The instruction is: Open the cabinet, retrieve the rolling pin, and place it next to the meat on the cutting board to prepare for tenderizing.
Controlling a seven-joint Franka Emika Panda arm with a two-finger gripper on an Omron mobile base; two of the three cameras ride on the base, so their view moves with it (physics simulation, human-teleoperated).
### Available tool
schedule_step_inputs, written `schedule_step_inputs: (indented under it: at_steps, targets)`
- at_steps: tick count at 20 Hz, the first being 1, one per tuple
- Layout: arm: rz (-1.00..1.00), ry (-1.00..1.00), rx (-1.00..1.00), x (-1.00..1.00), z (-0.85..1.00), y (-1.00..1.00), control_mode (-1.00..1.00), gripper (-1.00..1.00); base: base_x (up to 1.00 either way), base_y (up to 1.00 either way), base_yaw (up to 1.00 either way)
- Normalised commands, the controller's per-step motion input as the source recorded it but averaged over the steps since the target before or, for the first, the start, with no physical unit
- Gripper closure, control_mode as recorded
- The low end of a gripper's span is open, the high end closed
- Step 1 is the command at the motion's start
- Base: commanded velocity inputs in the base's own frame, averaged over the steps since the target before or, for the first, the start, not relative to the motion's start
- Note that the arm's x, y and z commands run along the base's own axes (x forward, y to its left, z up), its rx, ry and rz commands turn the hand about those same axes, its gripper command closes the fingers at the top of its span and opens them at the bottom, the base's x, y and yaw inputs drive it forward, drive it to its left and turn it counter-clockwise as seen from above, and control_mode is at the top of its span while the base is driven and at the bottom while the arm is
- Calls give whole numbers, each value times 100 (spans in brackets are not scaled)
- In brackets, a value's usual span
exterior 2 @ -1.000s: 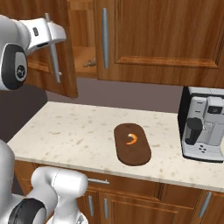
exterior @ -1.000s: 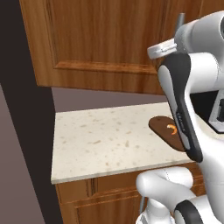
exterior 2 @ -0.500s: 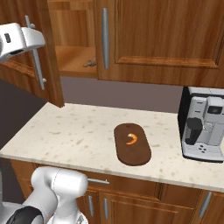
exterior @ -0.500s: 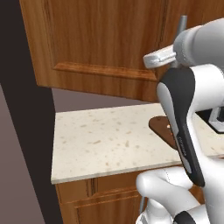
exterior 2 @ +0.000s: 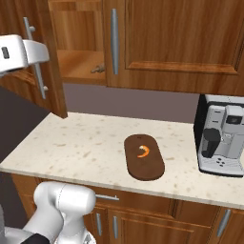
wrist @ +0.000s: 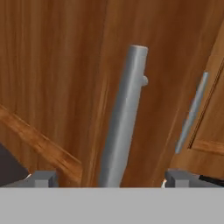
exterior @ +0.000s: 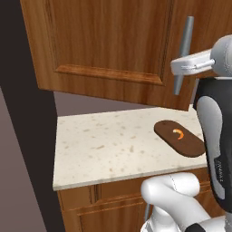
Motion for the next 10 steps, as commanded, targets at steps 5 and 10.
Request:
schedule_step_inputs:
  at_steps: [5, 10]
  targets:
    - [8, -5, 15, -91, 0, -58, -100, -100, 0, 0, 0]
    - [8, -2, 17, -61, 3, -69, -100, -100, 0, 0, 0]
